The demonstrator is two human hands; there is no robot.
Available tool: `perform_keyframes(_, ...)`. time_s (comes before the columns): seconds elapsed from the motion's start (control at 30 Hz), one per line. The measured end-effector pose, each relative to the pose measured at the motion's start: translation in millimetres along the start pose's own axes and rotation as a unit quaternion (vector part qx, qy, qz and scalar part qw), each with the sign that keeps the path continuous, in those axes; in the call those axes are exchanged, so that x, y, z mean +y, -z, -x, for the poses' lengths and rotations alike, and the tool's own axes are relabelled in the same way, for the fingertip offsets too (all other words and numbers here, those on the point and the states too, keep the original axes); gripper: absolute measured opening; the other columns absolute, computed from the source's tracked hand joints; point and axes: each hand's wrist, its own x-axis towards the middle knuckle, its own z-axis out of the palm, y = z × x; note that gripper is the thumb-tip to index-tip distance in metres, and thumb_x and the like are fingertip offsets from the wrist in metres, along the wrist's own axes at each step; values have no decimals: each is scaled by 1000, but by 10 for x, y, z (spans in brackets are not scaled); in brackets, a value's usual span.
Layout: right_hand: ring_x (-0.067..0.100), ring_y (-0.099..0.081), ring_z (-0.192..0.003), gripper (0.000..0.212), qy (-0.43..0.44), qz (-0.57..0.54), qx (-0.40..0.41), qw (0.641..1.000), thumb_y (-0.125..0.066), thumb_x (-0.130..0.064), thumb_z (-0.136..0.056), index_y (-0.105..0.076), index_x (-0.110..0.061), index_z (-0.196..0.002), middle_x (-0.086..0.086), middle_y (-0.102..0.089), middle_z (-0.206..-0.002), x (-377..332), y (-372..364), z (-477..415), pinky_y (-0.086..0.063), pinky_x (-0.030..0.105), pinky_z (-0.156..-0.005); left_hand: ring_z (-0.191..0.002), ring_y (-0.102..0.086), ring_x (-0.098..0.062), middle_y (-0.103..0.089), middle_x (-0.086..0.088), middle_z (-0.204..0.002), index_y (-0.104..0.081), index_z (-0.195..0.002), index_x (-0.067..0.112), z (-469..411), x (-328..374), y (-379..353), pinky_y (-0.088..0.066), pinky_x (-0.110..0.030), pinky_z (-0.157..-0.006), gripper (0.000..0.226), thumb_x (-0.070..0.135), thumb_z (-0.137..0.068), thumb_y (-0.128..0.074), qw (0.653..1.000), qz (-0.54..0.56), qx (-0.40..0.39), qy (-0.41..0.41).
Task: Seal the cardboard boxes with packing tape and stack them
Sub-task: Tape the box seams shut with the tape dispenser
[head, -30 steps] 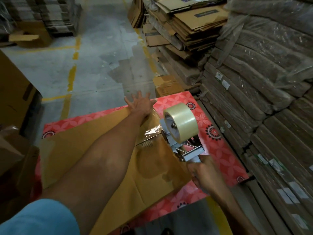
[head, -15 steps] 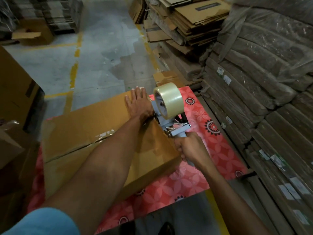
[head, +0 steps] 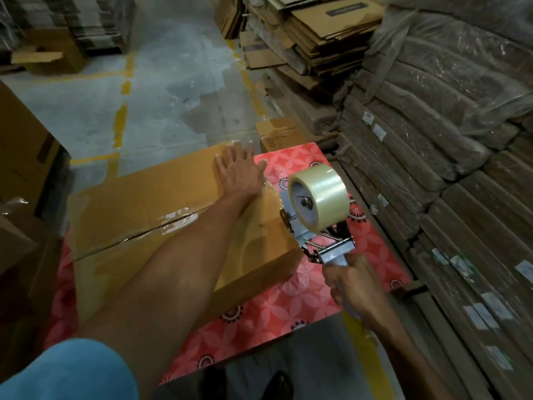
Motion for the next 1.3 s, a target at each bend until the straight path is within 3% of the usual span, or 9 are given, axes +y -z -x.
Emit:
perform_keyframes(0.13, 16, -35, -39, 15, 2, 0, 11, 1000, -57, -8, -50, -50, -18, -42, 2, -40, -44, -32, -32, -3, -28, 25, -46, -156, 0, -33, -13, -9, -168, -24, -157, 25, 530, 208, -161, 5, -63, -121, 75, 59, -96, -48, 993, 2, -47, -109)
perform_keyframes(0.3, 19, -39, -43, 8, 17, 40, 5, 999, -57, -11, -53, -51, -16, -50, 4, -45, -49, -57, -28, -53, -31, 30, -45, -156, 3, -32, -16, -7, -168, -36, -154, 23, 491, 213, -74, 5, -64, -120, 73, 57, -93, -57, 991, -4, -75, -107)
perform_keyframes(0.57, 15, -35, -39, 12, 17, 59, 6, 998, -55, -15, -53, -49, -18, -44, -3, -42, -44, 260, 171, 388, -26, 21, -45, -156, 0, -30, -25, -4, -166, -61, -132, 35, 479, 267, -107, 7, -64, -120, 51, 57, -95, -35, 995, -23, -55, -83)
perform_keyframes(0.8, 18, -37, -49, 20, -22, 48, 31, 998, -61, -30, -46, -47, -16, -54, 1, -41, -51, 799, 261, 449, -32, 39, -55, -156, -1, -30, -27, -4, -165, -63, -131, 36, 470, 266, -104, 7, -62, -119, 51, 62, -96, -35, 995, -31, -63, -77)
perform_keyframes(0.87, 18, -38, -48, 19, -26, 40, 28, 998, -61, -29, -44, -49, -17, -53, 0, -43, -50, 836, 224, 421, -33, 38, -54, -156, -7, -28, -35, -4, -161, -65, -126, 35, 523, 288, -111, 8, -63, -120, 48, 58, -99, -33, 992, -27, -14, -126)
perform_keyframes(0.93, 18, -37, -45, 15, -28, 2, 26, 999, -62, -21, -44, -48, -17, -50, 3, -42, -50, 817, 130, 399, -30, 34, -50, -147, -30, -24, -54, -1, -144, -67, -120, 31, 634, 286, -109, -8, -63, -122, 46, 51, -104, -29, 964, 29, 3, -266)
perform_keyframes(1.03, 16, -32, -44, 19, -30, -71, 29, 997, -58, -7, -49, -43, -20, -48, 6, -37, -50, 802, 43, 360, -25, 27, -48, -114, -56, -20, -67, -4, -115, -67, -114, 15, 843, 227, -139, -28, -44, -116, 73, 57, -104, -9, 904, 73, -99, -410)
perform_keyframes(1.2, 18, -34, -42, 18, -53, -95, 24, 994, -58, -7, -53, -48, -4, -68, 11, -40, -51, 908, -36, 304, -26, 35, -48, -115, -54, -17, -67, 2, -119, -67, -119, 19, 867, 199, -173, -15, -34, -113, 78, 59, -98, -3, 901, -35, -107, -419)
perform_keyframes(1.3, 19, -32, -33, 13, -140, -252, -38, 957, -51, -4, -62, -48, -3, -75, 9, -35, -51, 932, -115, 334, -27, 23, -40, -105, -55, -14, -68, 5, -107, -67, -106, 21, 877, 206, -130, -18, -36, -114, 69, 56, -100, -8, 903, -21, -107, -416)
